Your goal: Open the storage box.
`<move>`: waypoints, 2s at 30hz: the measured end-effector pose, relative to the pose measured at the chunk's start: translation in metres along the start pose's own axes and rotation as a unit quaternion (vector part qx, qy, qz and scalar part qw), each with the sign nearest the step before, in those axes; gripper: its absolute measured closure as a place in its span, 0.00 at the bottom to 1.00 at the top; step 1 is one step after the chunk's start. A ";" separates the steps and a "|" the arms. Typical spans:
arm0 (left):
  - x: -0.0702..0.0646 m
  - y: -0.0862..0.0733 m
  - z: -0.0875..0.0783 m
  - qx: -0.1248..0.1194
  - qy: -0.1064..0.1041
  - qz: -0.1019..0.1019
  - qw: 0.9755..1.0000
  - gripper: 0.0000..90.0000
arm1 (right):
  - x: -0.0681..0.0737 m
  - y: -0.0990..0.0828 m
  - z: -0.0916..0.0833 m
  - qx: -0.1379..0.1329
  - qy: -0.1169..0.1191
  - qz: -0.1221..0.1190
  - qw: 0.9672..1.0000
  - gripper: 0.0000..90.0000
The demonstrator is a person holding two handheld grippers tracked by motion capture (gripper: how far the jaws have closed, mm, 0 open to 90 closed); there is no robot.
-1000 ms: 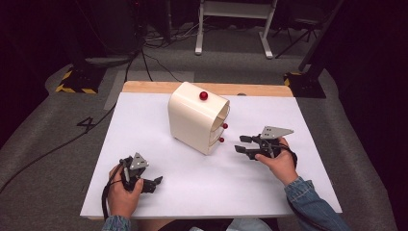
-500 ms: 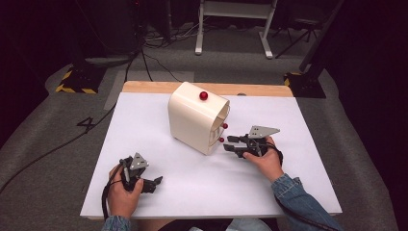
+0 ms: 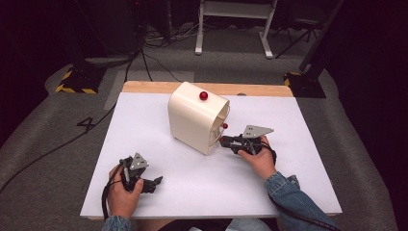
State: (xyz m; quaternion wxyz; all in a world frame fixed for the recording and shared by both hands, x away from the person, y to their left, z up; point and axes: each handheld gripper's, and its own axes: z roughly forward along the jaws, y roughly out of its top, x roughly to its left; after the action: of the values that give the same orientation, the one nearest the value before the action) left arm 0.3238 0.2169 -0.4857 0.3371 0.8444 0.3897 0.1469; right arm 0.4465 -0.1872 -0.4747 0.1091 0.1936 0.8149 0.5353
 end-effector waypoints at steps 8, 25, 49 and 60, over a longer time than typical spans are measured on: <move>0.000 0.000 0.000 0.000 -0.001 -0.001 1.000 0.10 | 0.001 0.000 -0.002 0.002 -0.004 -0.003 1.000 0.83; 0.000 0.000 0.000 0.001 0.001 0.001 1.000 0.10 | 0.005 -0.003 -0.044 0.008 -0.009 0.005 1.000 0.83; 0.000 0.000 0.000 0.001 0.000 0.001 1.000 0.10 | 0.009 -0.023 -0.085 0.027 -0.017 0.008 0.999 0.83; 0.000 0.000 0.000 0.002 -0.003 -0.002 1.000 0.10 | 0.011 -0.036 -0.086 0.049 -0.023 0.019 0.998 0.82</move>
State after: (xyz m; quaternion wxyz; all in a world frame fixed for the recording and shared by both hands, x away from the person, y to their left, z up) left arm 0.3238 0.2166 -0.4855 0.3367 0.8445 0.3911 0.1430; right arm 0.3962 -0.2670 -0.4727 0.1079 0.2265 0.8334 0.4925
